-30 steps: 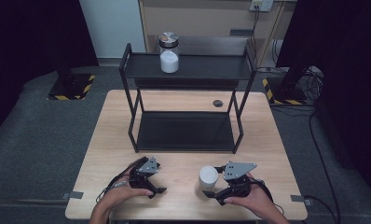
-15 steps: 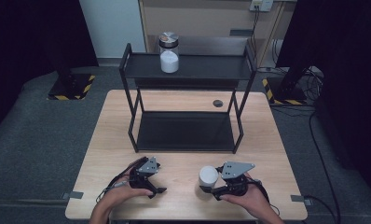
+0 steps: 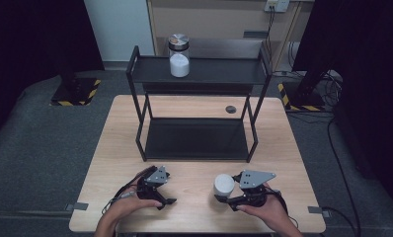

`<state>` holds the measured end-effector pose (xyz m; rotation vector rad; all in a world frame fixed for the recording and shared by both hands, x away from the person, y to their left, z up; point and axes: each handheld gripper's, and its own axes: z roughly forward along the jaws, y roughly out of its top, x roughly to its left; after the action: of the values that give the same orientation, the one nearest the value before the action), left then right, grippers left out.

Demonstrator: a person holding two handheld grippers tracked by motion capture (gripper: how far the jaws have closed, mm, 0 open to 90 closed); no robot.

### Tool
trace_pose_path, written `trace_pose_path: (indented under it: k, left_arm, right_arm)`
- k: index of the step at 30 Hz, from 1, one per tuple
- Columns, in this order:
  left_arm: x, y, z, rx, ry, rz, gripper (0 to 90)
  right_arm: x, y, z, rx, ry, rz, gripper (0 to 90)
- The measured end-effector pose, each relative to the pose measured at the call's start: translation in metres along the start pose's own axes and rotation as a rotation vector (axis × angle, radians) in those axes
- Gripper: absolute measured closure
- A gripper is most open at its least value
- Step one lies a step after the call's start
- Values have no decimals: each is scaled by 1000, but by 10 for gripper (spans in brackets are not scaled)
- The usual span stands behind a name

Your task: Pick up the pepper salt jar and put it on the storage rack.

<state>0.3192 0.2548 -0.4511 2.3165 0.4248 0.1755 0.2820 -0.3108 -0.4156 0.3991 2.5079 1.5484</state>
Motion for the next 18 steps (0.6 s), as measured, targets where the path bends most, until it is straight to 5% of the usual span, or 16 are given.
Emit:
trace_pose_path:
  k: [18]
  left_arm:
    - [0, 0, 0, 0, 0, 0, 3]
  right_arm:
    - [-33, 25, -43, 6, 11, -6, 364]
